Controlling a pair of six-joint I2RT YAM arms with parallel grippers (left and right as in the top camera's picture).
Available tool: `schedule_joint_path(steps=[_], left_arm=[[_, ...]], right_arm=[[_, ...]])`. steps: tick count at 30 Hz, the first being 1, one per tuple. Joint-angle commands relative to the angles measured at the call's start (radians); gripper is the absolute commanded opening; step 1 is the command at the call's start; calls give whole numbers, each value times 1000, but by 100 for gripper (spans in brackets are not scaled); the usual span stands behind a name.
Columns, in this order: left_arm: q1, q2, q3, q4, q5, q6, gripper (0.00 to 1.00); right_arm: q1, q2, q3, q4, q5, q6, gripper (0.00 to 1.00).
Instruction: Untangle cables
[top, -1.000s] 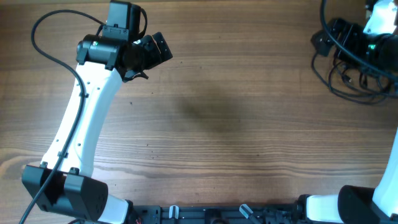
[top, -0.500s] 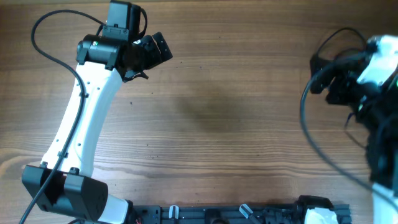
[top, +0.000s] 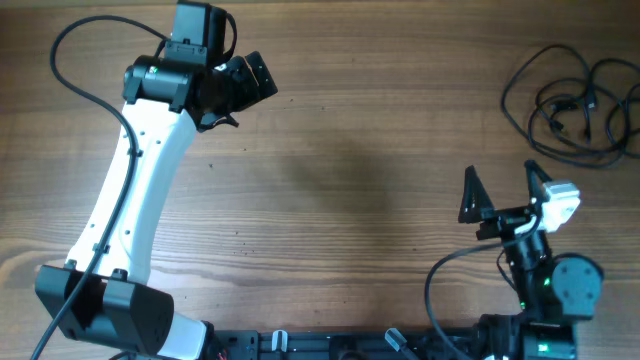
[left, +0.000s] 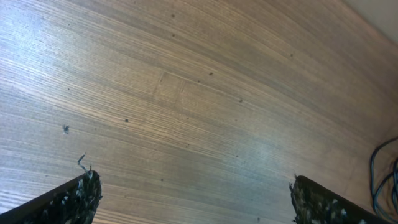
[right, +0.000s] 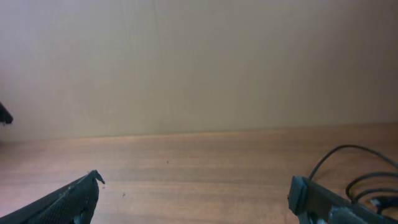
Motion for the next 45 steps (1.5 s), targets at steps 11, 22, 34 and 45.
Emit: schedule_joint_path(steps=[11,22,34,45], left_arm=[[-3,6,6,3,5,8,100],[-3,6,6,3,5,8,100],[-3,6,6,3,5,8,100],[-2,5,6,-38,-90,8,100]], right_arm=[[6,-205,-232,36,20,-21,100],[6,-203,-231,3,20,-45,100],[6,-203,-231,3,20,-45,100],[6,-203,-231,3,20,-44,100]])
